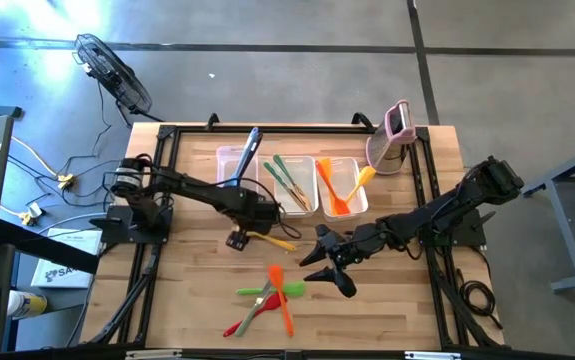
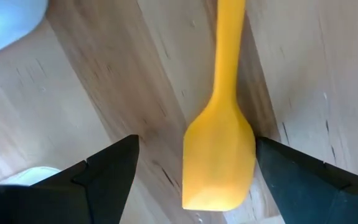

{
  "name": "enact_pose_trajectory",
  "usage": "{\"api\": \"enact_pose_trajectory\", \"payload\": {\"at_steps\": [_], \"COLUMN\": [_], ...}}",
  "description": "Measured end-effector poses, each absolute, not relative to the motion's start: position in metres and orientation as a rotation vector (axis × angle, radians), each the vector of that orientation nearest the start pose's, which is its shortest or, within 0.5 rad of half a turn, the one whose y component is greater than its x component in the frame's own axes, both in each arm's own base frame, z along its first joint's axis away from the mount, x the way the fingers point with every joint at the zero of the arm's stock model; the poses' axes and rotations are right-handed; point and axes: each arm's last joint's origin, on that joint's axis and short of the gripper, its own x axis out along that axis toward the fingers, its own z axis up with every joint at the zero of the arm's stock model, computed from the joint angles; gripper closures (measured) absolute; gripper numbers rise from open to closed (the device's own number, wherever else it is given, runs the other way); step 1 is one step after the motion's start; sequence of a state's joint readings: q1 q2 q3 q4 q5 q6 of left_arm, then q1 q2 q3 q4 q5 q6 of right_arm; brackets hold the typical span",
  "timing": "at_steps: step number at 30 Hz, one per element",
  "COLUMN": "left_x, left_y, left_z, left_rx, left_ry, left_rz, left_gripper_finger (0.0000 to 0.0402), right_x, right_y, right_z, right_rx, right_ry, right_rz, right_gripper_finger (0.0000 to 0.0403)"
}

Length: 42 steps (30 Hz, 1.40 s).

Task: Pick & Place Kitchen Items
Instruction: Put the yellow spatula into the right white bin

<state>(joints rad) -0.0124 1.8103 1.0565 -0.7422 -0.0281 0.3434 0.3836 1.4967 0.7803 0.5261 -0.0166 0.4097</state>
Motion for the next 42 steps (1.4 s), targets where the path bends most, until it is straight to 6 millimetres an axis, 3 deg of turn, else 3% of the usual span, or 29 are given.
{"api": "enact_pose_trajectory", "payload": {"at_steps": [19, 42], "left_x": [0.3105, 0.3118], "left_y": [-0.0059, -0.0053], "left_z": [0.138, 0.1416], "left_rx": [0.253, 0.252], "left_ry": [1.447, 1.473], "left_rz": [-0.341, -0.289], "left_gripper_finger": [0.0105, 0.0105], "right_x": [0.2962, 0.2962], "right_y": [0.1201, 0.1201], "right_z": [0.2328, 0.2327], "right_rx": [0.355, 0.353], "right_ry": [0.265, 0.266], "right_rz": [0.356, 0.357], "right_gripper_finger": [0.0217, 0.0217]}}
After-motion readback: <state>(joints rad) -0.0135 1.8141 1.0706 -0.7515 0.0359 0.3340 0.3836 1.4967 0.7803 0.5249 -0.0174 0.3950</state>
